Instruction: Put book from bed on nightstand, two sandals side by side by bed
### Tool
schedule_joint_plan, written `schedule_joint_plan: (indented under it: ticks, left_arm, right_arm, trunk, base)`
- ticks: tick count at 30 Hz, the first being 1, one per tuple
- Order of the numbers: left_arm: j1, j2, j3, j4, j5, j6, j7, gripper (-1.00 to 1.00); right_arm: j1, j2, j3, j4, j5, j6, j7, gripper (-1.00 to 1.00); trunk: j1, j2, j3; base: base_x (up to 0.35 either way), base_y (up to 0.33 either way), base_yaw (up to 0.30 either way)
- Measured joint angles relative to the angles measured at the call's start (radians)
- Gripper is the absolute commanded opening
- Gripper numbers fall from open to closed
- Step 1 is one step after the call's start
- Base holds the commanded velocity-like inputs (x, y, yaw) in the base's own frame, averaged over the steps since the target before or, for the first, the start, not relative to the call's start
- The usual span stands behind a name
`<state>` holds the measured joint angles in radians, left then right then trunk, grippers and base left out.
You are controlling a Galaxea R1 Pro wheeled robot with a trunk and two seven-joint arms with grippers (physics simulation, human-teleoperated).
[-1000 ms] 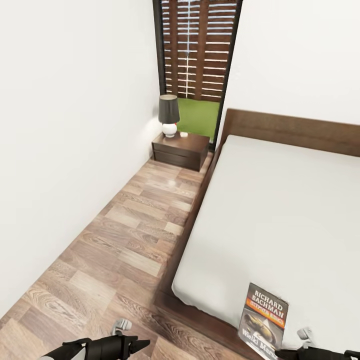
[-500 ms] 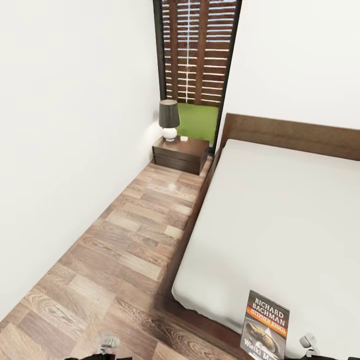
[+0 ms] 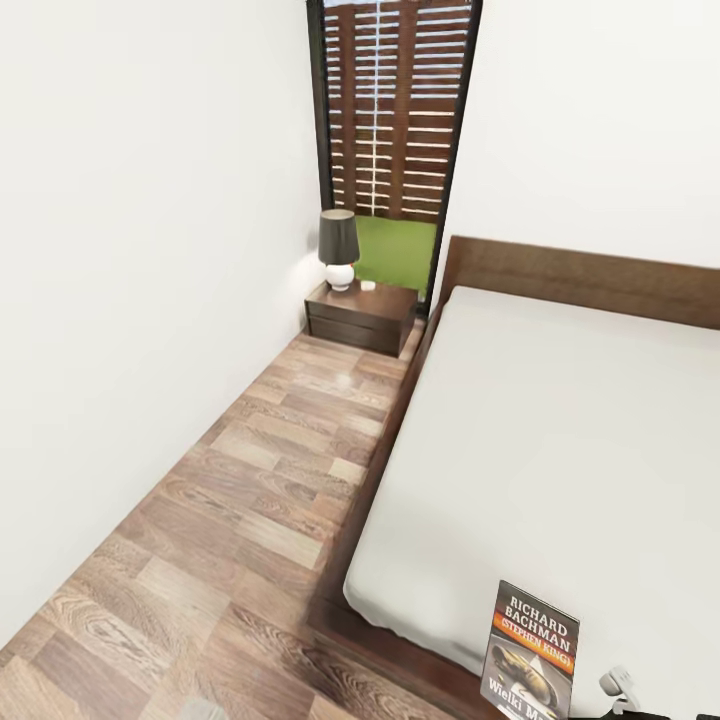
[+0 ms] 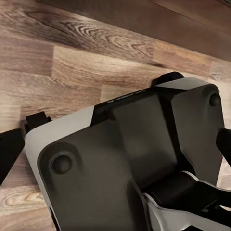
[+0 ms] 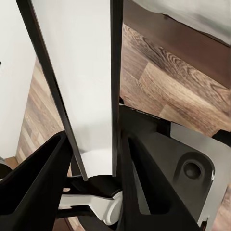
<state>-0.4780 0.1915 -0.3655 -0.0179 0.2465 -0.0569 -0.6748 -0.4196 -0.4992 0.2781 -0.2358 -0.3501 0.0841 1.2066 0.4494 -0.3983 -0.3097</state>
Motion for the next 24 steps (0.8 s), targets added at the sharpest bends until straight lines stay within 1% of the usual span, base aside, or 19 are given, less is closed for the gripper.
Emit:
schedule_joint_plan:
  ticks: [4,24]
  left_arm:
    - [0.0,-0.002,0.0,0.0,-0.001,0.0,0.017,1.0]
    - [0.0,-0.005,0.0,0.0,-0.001,0.0,0.02,1.0]
  right_arm:
    - [0.0,0.0,0.0,0.0,0.0,-0.001,-0.001,-1.0]
    - [0.0,0.0,0.0,0.001,0.001,-0.001,-0.002,-1.0]
  trunk:
    - [0.0,0.0,0.007]
    - [0.0,0.0,0.039]
  base:
    - [0.0,0.0,0.0]
    - [0.0,0.0,0.0]
